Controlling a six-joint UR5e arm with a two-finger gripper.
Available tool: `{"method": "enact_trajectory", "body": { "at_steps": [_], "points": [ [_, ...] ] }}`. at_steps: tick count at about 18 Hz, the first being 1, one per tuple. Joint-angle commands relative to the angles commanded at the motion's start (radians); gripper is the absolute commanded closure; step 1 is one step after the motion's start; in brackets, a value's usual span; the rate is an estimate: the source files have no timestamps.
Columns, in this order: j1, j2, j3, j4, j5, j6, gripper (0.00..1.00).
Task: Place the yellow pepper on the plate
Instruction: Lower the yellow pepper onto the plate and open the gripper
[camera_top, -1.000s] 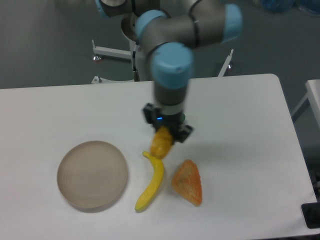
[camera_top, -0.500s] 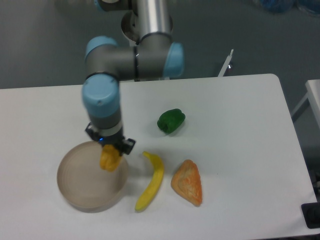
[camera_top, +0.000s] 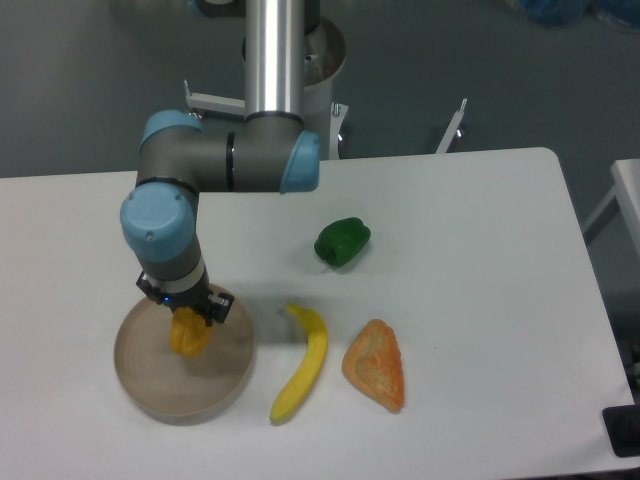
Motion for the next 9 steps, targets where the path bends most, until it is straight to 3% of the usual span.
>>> {"method": "enact_trajectory", "body": {
  "at_steps": [9],
  "points": [
    [-0.002, -0.011, 0.002, 0.0, 0.0, 0.0, 0.58]
  ]
}}
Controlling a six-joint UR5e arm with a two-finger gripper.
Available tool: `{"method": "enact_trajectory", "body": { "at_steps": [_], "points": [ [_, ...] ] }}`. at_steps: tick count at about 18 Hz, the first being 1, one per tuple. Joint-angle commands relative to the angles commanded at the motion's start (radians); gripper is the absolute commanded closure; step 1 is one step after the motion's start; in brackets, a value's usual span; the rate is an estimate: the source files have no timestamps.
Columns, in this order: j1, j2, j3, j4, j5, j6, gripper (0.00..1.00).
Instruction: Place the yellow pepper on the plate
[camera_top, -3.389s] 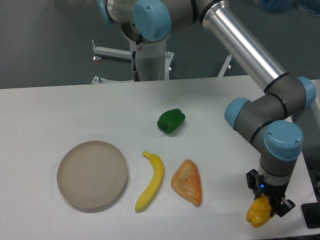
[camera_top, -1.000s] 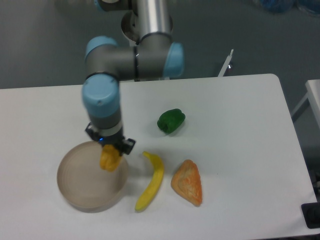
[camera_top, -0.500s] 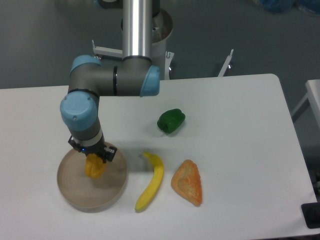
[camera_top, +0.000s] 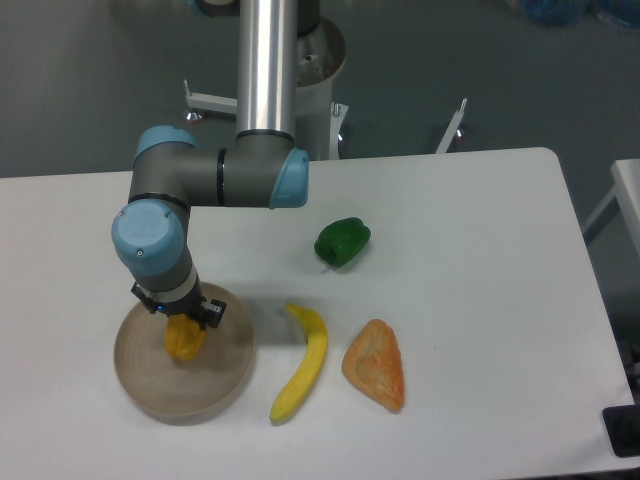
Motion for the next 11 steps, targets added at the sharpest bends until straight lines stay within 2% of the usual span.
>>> {"method": "enact_trajectory", "body": {
  "at_steps": [4, 5, 7, 8, 9, 11],
  "points": [
    [0.0, -0.003, 0.0, 0.0, 0.002, 0.005, 0.53],
    [0.0, -0.005, 0.0, 0.0, 0.0, 0.006, 0.48],
    [0.0, -0.005, 0.003, 0.002, 0.0, 0.012, 0.18],
    [0.0, -0.003, 0.005, 0.002, 0.0, 0.014, 0.09],
    [0.002, -0.002, 0.005, 0.002, 0.0, 0.014, 0.03],
    [0.002, 0.005, 0.008, 0.0, 0.0, 0.017, 0.0]
  ]
}}
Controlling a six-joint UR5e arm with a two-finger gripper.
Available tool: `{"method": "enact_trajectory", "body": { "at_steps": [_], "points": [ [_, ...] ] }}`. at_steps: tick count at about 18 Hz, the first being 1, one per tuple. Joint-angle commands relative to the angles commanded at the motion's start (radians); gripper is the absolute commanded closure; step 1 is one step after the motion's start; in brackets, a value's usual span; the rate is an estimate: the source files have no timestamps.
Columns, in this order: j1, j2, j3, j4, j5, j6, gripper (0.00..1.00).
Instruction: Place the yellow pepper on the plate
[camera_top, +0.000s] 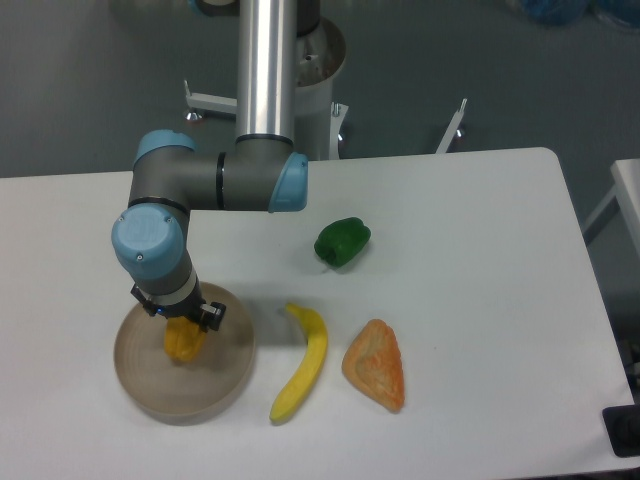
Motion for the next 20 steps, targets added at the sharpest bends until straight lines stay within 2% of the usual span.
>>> {"method": "enact_trajectory", "body": {
  "at_steps": [4, 7, 13, 20],
  "points": [
    [0.015, 0.009, 0.029, -0.002, 0.002, 0.003, 0.0],
    [0.105, 0.051, 0.04, -0.012, 0.021, 0.063, 0.0],
    [0.291, 0.107, 0.038, -0.011, 0.032, 0.415, 0.0],
    [0.436, 0.104, 0.055, 0.006, 0.037, 0.782, 0.0]
  ]
}}
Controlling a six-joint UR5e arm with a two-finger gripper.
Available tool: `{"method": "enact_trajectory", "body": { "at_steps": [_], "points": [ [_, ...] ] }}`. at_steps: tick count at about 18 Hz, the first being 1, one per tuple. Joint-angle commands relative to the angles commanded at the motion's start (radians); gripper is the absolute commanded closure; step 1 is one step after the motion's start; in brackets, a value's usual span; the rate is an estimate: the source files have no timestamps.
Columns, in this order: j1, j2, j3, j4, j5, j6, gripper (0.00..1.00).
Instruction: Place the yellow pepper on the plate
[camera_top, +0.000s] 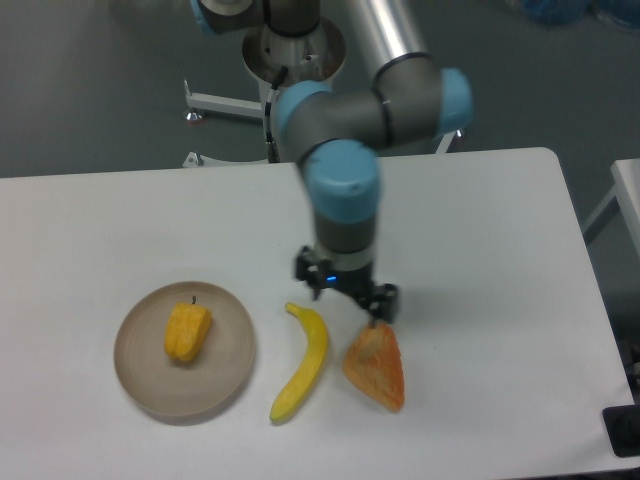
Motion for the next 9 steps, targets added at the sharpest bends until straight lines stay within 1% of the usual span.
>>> {"method": "enact_trajectory", "body": {
  "at_steps": [2, 4, 6, 9],
  "points": [
    [0.023, -0.009, 0.021, -0.002, 0.0, 0.054, 0.0],
    [0.032, -0.018, 0.038, -0.002, 0.0, 0.063, 0.0],
    [0.049, -0.02, 0.043, 0.0, -0.002, 0.065, 0.0],
    [0.055, -0.021, 0.045, 0.006, 0.002, 0.073, 0.0]
  ]
}}
